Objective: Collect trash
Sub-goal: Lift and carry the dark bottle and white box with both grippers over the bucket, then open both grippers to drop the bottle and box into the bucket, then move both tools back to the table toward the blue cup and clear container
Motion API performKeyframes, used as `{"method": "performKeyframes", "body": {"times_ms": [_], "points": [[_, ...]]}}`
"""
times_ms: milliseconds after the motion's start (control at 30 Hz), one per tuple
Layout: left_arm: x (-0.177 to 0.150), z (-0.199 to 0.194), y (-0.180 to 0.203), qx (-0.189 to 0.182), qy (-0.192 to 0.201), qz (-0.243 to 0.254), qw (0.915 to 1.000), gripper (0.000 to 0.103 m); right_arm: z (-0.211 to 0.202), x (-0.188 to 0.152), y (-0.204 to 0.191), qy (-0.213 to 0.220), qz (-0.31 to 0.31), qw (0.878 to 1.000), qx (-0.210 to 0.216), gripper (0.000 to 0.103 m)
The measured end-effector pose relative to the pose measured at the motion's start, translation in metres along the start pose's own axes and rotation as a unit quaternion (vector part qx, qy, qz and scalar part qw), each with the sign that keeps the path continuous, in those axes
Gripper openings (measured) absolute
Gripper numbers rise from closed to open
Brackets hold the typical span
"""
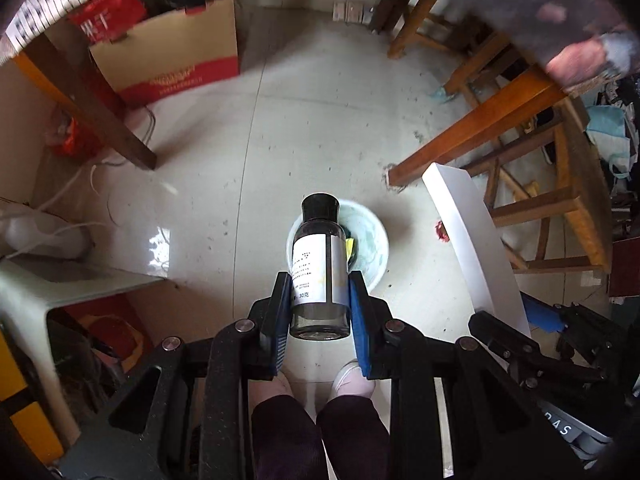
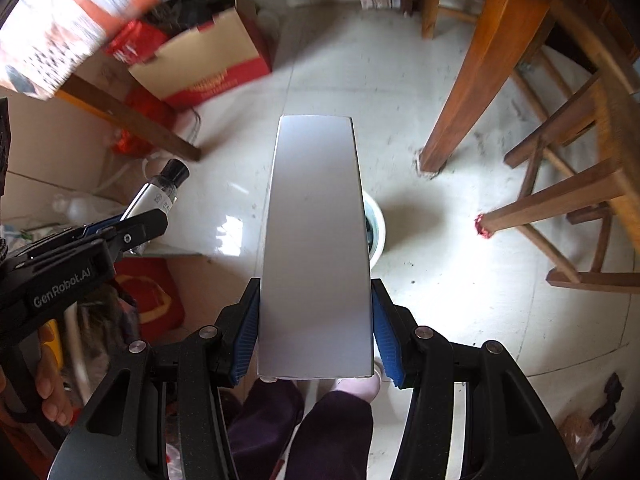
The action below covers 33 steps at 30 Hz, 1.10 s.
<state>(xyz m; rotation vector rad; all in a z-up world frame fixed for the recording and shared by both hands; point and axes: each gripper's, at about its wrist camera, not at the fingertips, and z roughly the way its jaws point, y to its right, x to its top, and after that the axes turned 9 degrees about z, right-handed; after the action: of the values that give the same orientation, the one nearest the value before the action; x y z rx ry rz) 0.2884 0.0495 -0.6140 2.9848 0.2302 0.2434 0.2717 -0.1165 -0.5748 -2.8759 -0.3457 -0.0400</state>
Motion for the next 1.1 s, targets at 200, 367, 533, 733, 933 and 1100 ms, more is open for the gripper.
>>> {"method": "performKeyframes", "body": {"times_ms": [200, 367, 533, 733, 933, 1100], "points": [[-0.012, 0.057, -0.007, -0.004, -0.021, -0.005, 0.9998, 0.027, 0.043, 0.007, 0.002, -0.011, -0.011, 1.0, -0.008, 0.052], [-0.005, 0.082, -0.003, -0.012, -0.024, 0.002, 0.9996, 0.027, 0.056, 0.013, 0.016, -0.02, 0.024, 0.999, -0.006, 0.057], [0.013, 0.097, 0.011, -0.029, -0.026, 0.015, 0.9991, 0.027, 0.051, 0.015, 0.024, -0.017, 0.041, 0.999, -0.006, 0.058], [0.031, 0.083, 0.025, -0.028, -0.026, 0.028, 0.9989, 0.042, 0.033, 0.021, 0.027, -0.001, 0.04, 0.999, -0.015, 0.058], [0.036, 0.036, 0.026, -0.008, -0.013, 0.037, 0.9992, 0.043, -0.005, 0.028, 0.019, 0.012, 0.047, 0.999, -0.013, 0.057], [0.039, -0.024, 0.025, -0.001, -0.005, 0.036, 0.9993, 0.043, -0.053, 0.035, 0.004, 0.031, 0.05, 0.998, -0.003, 0.057]]}}
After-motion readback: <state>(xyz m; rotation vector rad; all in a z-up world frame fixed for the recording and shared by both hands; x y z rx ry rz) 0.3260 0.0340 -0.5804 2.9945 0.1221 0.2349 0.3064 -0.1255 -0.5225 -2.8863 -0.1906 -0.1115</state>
